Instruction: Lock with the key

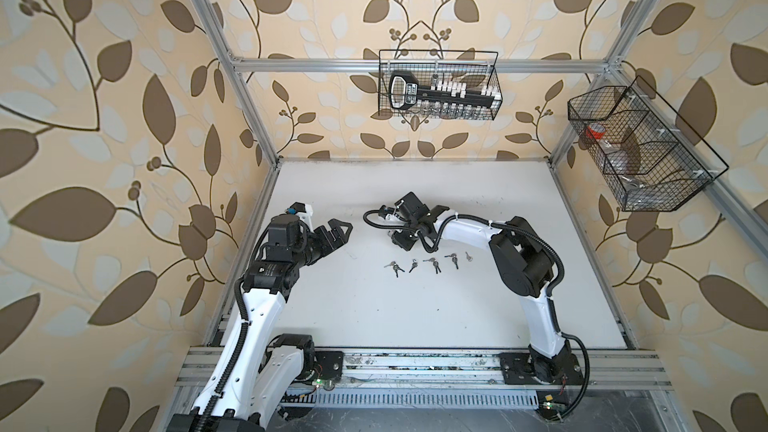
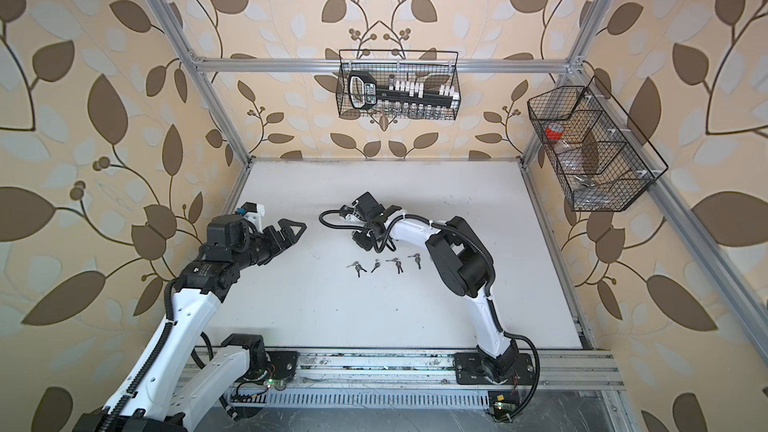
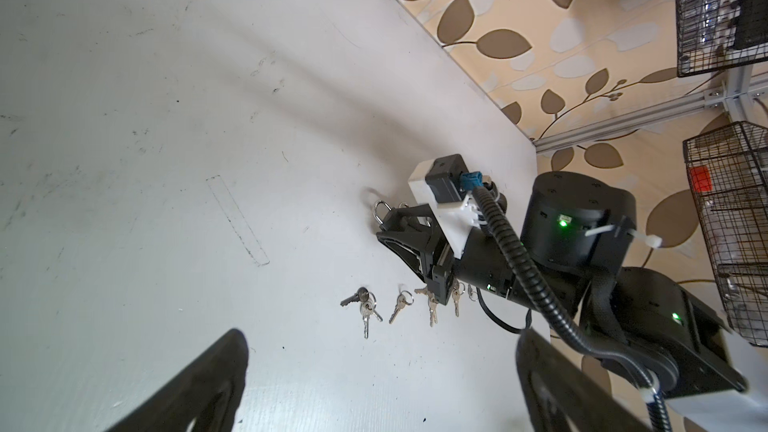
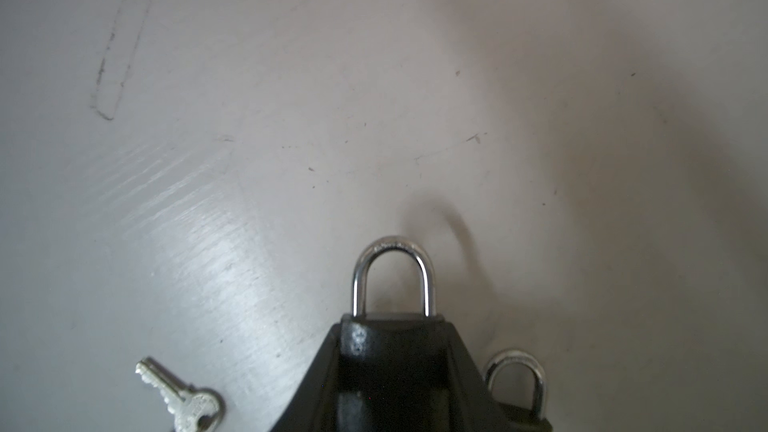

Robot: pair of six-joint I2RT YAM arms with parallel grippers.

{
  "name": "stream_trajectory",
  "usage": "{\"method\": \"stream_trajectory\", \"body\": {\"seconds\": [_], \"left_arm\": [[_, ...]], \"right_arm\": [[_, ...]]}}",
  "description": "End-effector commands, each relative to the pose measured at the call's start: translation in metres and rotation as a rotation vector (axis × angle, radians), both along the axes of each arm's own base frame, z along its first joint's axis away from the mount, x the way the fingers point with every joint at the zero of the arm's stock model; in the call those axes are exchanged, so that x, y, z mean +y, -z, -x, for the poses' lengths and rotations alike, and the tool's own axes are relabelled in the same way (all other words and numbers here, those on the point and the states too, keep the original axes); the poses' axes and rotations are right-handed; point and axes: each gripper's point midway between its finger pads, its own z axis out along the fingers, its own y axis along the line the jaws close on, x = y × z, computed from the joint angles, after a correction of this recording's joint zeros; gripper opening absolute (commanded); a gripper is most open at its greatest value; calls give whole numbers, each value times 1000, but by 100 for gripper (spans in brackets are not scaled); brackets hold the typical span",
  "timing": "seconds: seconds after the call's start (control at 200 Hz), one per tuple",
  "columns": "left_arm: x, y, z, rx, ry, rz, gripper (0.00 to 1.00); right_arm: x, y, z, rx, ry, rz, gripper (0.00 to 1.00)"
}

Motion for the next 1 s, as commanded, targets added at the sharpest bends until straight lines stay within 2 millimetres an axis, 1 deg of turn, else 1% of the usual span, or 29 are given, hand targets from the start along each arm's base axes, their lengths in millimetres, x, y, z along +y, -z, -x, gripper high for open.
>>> {"method": "stream_trajectory", "body": {"seconds": [0.0,0.175,0.335,0.47,0.55,0.63,0.75,0.995], "left_arm": [[3,-1,0,-10,-8,-2,99],[3,-1,0,-11,-8,-2,99],[3,-1,0,-8,-6,-3,99],[2,-1,-1,-8,0,0,99],[2,0,-2,-5,1,1,99],[2,-1,-2,-6,2,1,99],[2,-1,-1,-6,2,0,99],[3,-4,0,-11,-4,-7,99]], "right_arm": [[0,7,-6,12,-14,40,12],[4,12,-11,27,-20,54,13],[0,15,-14,27,-13,74,16],[2,16,-11,43,-21,68,18],[2,19,-8,60,-29,69,22],[1,22,-8,66,-32,75,29],[0,25,-8,68,-31,87,37],[0,24,-9,65,-30,93,44]]}}
